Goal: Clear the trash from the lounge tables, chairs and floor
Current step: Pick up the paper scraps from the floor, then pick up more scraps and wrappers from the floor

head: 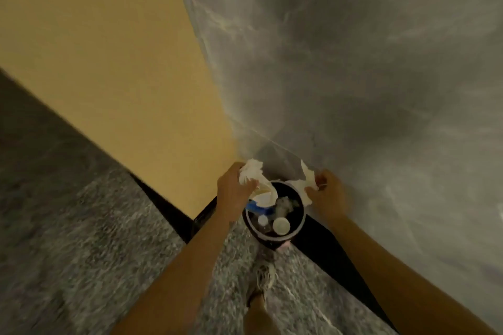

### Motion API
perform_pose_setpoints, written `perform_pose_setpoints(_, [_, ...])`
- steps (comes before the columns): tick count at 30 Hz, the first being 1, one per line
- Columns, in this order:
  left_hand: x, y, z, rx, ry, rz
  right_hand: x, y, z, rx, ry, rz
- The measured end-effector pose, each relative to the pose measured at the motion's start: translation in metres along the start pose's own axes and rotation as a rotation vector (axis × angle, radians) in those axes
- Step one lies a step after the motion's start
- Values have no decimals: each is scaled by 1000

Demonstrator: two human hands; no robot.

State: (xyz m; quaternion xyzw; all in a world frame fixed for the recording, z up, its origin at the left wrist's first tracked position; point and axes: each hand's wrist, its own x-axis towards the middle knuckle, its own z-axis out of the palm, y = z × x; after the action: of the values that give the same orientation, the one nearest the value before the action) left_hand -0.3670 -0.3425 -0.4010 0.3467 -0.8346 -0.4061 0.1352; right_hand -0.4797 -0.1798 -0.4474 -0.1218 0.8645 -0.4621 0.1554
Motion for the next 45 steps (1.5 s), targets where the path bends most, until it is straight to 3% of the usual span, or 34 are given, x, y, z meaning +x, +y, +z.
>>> perform_pose_setpoints(11, [192,-152,128,-66,-252,-171,136,78,169,33,130,381])
perform_pose_setpoints(18, [208,-252,204,65,-327,-263,166,167,240,-56,94,519])
perform_pose_setpoints(24, [208,-289,239,106,-402,-283,173,203,275,-57,71,563])
perform_pose_setpoints(30, [207,-295,248,188,-709,-258,162,203,281,10,6,586])
perform_pose_setpoints(36, [214,-280,243,267,-683,-166,156,198,268,78,93,590])
perform_pose_setpoints(41, [208,-228,232,-14,-594,-74,151,172,234,197,323,403])
perform_pose_setpoints(45, [198,-166,221,-151,-612,128,135,139,180,227,468,242])
